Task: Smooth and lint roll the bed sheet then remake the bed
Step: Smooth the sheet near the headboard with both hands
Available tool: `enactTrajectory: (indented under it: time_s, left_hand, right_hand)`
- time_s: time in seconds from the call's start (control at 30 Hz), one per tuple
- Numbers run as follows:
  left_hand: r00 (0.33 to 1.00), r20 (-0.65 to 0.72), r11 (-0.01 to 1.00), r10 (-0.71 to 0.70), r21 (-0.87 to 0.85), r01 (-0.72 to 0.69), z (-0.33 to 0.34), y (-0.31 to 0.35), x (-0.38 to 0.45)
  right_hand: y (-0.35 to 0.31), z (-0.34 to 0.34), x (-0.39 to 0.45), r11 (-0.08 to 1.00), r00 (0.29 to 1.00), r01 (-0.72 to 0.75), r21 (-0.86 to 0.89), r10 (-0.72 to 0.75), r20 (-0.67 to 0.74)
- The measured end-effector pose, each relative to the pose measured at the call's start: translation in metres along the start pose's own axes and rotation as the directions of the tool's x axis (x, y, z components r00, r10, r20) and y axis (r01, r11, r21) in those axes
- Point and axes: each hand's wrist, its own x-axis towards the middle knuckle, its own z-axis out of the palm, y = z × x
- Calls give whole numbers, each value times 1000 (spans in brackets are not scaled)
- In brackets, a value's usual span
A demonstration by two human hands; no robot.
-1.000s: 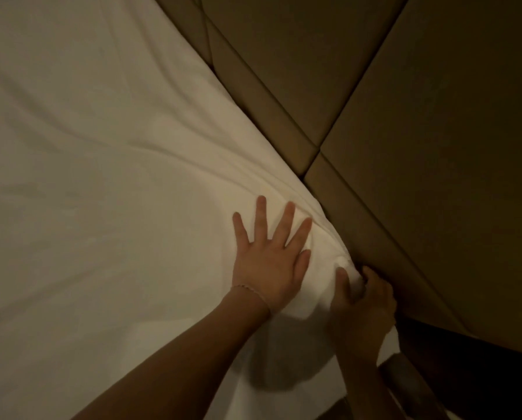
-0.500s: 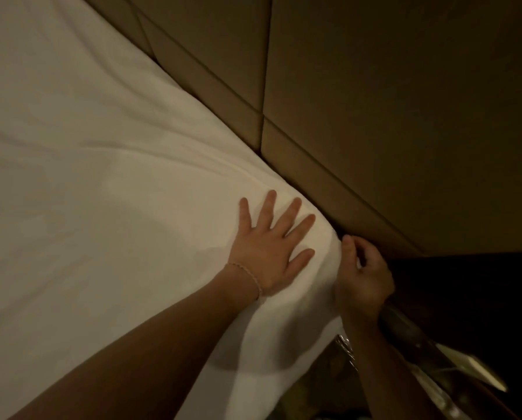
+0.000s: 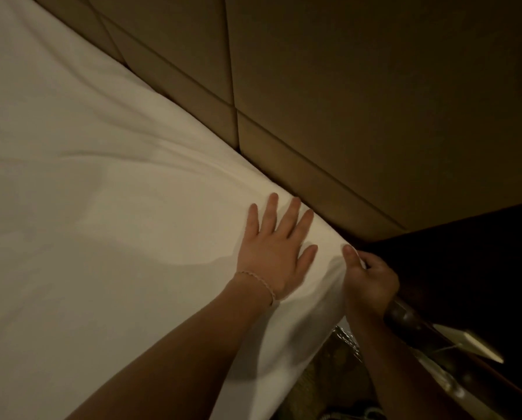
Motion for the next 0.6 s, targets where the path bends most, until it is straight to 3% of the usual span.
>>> enactTrajectory:
  time_s: [0.1, 0.23, 0.3, 0.37, 0.47, 0.53, 0.6]
  left_hand:
    - [998, -50, 996, -46, -79, 42, -1, -13, -2]
    - [967, -75, 967, -242, -95, 235, -10, -53, -12]
    - [932, -88, 932, -352, -126, 341, -15, -81, -18]
    - [897, -105, 898, -429, -154, 412, -18, -109, -23]
    - [859, -115, 859, -499, -192, 474, -21, -143, -27]
    - [841, -117, 843, -527, -198, 501, -24, -162, -27]
    - [824, -117, 826, -554, -201, 527, -28, -182, -26]
  right_hand:
    - [-2, 2, 4, 985, 998, 59, -165, -58, 12]
    - [-14, 8, -20, 880, 937, 328, -343, -349, 1]
    - [-30, 26, -36, 822, 902, 415, -391, -426, 62]
    - [-50, 53, -54, 704, 791, 606, -370, -580, 193]
    - [-75, 104, -73, 482, 509, 856, -185, -726, 463]
    - [-90, 130, -72, 342, 349, 930, -138, -697, 627]
    - [-101, 142, -54, 244, 285, 955, -171, -582, 762]
